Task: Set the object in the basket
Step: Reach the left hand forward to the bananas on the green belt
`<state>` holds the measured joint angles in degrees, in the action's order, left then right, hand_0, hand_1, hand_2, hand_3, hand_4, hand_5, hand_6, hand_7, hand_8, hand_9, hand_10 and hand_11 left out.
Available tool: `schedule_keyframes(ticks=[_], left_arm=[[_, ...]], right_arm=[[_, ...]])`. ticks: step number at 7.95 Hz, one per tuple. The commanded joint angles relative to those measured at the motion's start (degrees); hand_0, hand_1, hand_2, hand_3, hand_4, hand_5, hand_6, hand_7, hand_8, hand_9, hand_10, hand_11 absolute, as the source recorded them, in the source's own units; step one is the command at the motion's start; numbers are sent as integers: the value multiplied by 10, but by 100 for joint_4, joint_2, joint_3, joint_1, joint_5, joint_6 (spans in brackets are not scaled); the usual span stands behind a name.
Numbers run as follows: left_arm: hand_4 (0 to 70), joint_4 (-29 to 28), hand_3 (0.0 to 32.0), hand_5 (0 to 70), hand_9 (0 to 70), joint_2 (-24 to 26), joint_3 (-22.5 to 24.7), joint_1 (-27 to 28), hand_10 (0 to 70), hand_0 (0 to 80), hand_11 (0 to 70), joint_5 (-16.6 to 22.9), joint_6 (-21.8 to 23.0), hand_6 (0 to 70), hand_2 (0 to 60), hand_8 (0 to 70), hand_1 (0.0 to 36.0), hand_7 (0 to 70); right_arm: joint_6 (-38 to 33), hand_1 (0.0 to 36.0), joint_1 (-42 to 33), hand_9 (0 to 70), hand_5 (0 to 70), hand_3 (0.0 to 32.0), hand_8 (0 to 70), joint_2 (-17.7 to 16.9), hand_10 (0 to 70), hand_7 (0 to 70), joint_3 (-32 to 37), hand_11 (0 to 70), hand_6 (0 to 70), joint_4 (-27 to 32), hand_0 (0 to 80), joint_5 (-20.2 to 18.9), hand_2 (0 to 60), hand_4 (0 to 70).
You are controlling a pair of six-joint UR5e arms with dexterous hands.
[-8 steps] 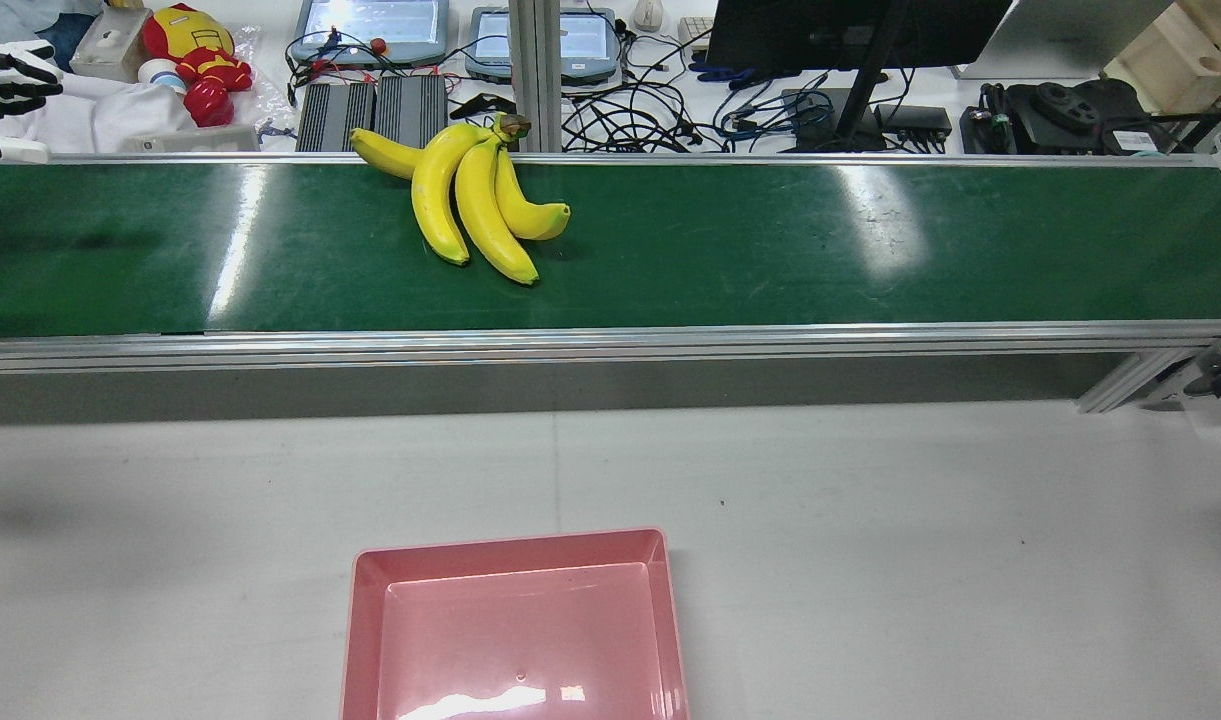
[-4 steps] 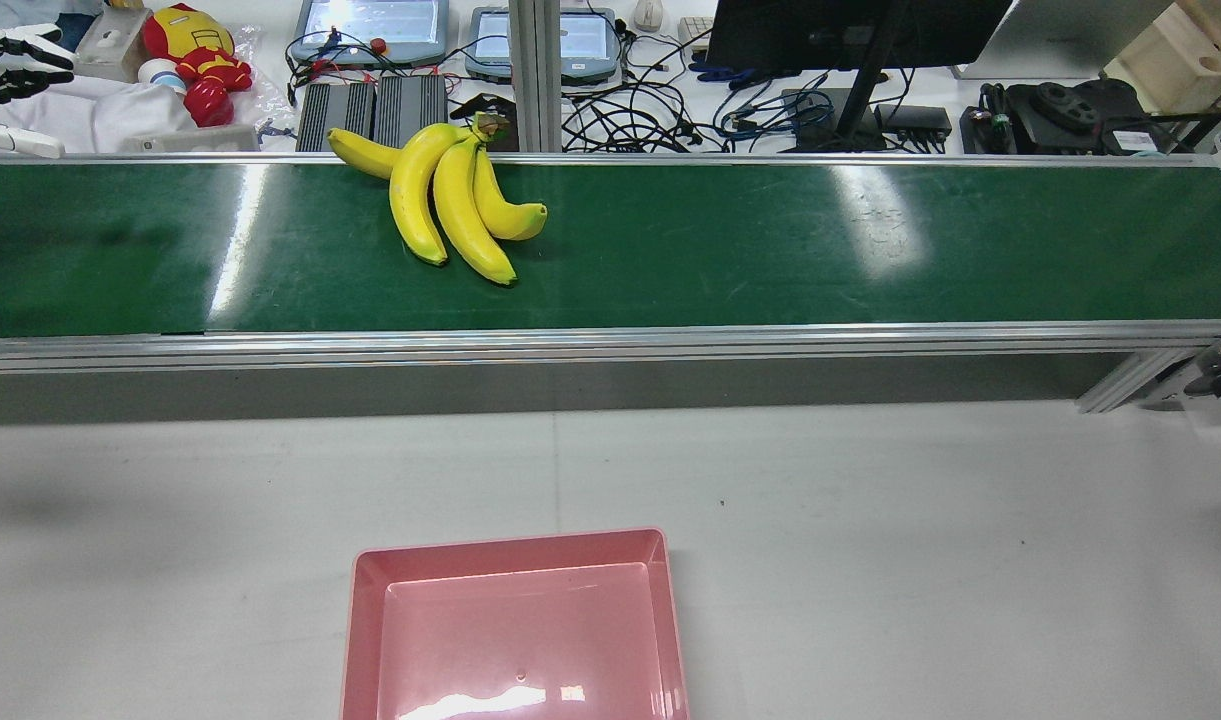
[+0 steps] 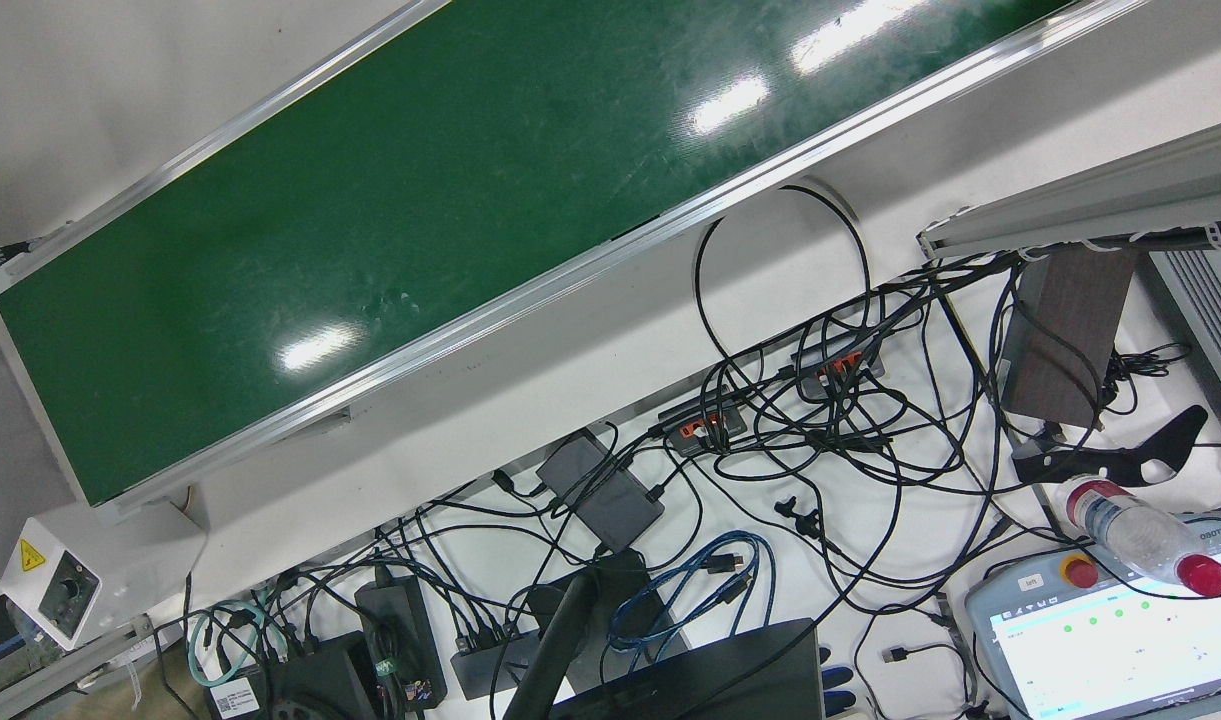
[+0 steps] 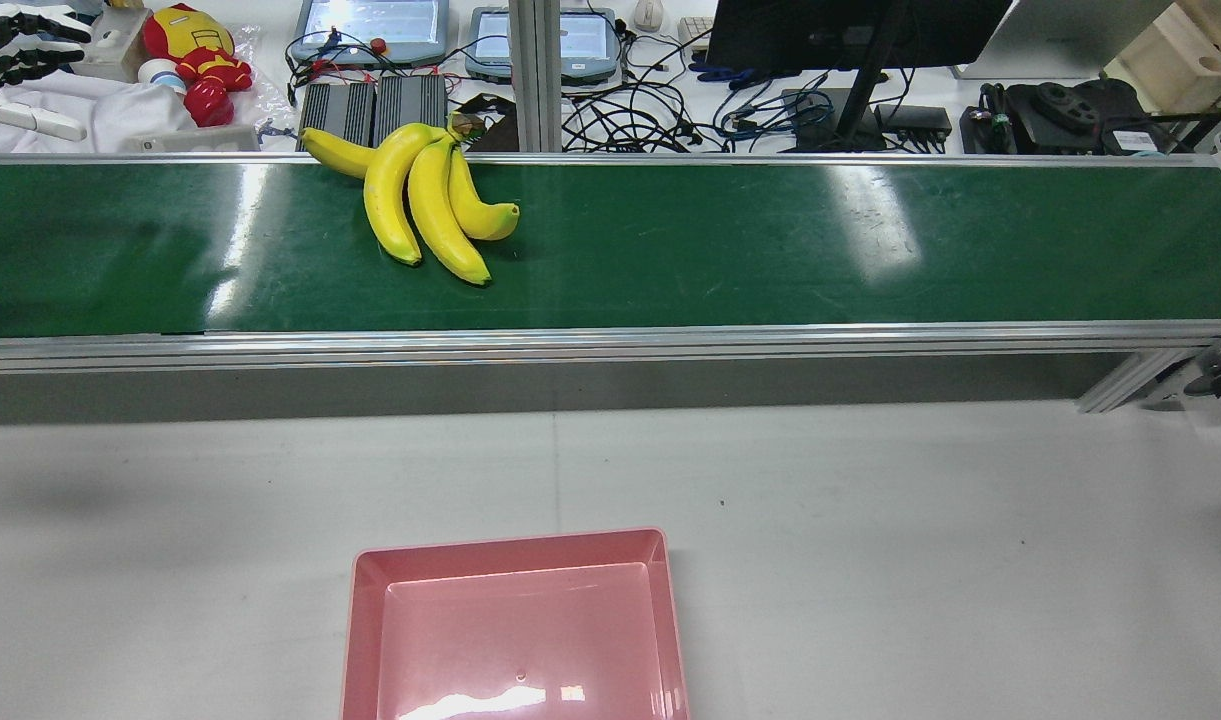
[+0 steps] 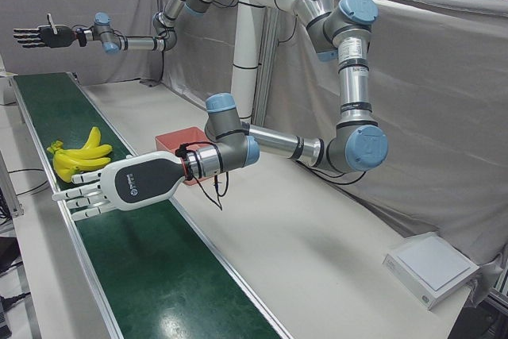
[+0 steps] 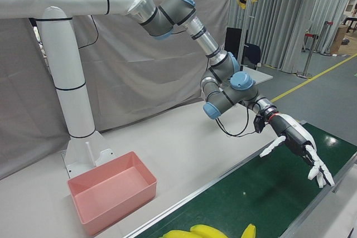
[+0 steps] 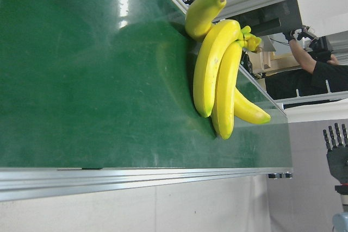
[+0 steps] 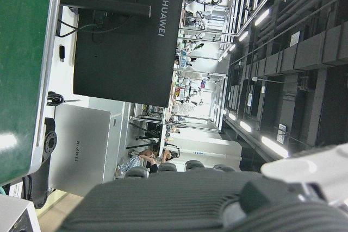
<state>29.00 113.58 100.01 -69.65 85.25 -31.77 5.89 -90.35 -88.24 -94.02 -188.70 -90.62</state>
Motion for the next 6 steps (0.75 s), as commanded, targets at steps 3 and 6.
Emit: schedule_keyframes(ticks=[3, 6], left_arm=[[133, 729, 0, 261, 130, 445, 599, 450, 51, 600, 97, -149, -1540, 30, 67, 139, 211, 96], [117, 765, 0, 262, 134, 516, 555, 829, 52, 560, 96, -613, -2008, 33, 118, 138, 199, 98]], right_arm=[[0, 0, 0, 0, 0, 0, 0, 0, 0, 0, 6, 0, 0, 0, 0, 0, 0, 0], [0, 0, 0, 0, 0, 0, 0, 0, 0, 0, 6, 0, 0, 0, 0, 0, 0, 0]])
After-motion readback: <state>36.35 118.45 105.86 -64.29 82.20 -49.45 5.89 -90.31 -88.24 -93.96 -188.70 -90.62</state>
